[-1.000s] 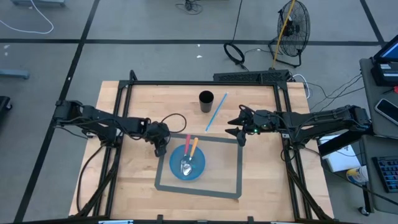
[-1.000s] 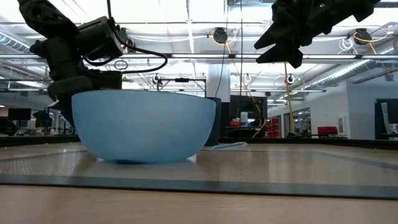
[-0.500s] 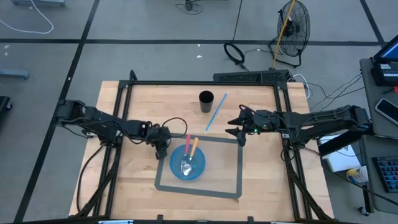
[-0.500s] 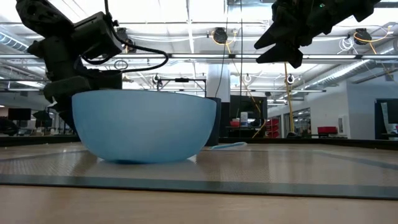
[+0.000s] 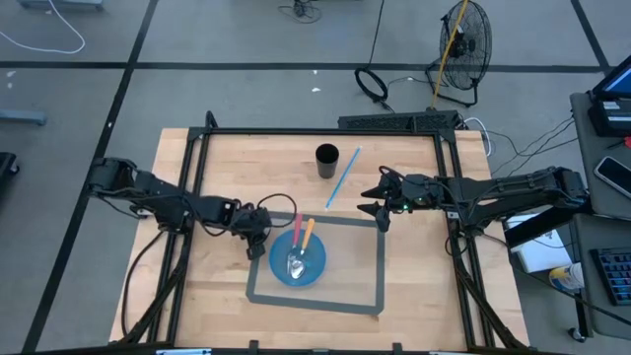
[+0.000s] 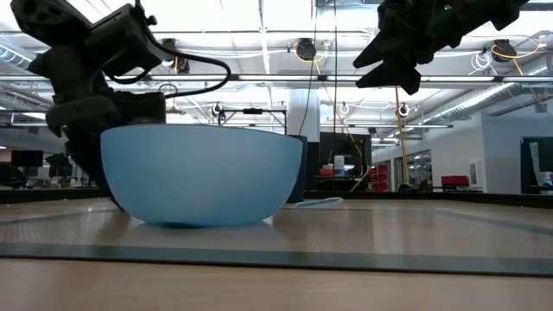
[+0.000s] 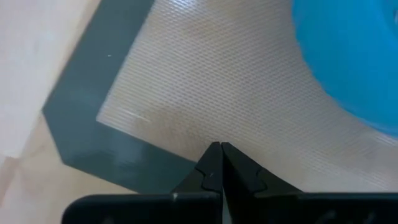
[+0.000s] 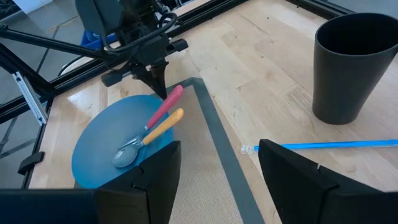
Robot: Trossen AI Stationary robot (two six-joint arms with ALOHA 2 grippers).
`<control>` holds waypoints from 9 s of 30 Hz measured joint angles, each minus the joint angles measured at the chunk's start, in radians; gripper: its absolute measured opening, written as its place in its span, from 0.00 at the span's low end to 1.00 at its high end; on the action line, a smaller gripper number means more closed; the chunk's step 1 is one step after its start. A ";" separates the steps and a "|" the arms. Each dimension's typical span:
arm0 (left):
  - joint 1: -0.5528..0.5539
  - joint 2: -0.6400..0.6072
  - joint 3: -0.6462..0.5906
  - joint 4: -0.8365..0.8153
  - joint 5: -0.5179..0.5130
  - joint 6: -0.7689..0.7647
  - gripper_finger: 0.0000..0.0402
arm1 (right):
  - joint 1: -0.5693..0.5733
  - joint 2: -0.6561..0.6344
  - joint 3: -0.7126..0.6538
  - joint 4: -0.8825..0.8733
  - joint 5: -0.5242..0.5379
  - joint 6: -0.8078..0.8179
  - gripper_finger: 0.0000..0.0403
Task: Pick & Place Utensil
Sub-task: Put the black cup on the transparent mat to the right of the blue bowl
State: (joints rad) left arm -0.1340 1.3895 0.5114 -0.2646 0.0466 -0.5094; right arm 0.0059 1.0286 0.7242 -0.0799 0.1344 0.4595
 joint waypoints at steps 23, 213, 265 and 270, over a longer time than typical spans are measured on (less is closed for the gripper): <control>-0.179 0.001 -0.002 0.014 -0.040 -0.184 0.00 | 0.000 0.000 0.000 0.000 0.000 -0.004 0.52; -0.001 -0.794 -0.002 0.074 -0.372 0.026 0.12 | 0.022 0.499 0.735 -0.739 -0.231 -0.360 0.00; -0.001 -0.794 -0.002 0.073 -0.363 0.033 0.12 | 0.297 0.505 0.431 -0.396 -0.113 0.105 0.00; -0.001 -0.794 -0.002 0.073 -0.363 0.034 0.12 | 0.297 0.505 0.430 -0.389 -0.137 0.105 0.01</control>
State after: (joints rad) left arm -0.1352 0.5957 0.5098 -0.1912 -0.3164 -0.4759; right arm 0.3027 1.5341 1.1542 -0.4685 -0.0025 0.5644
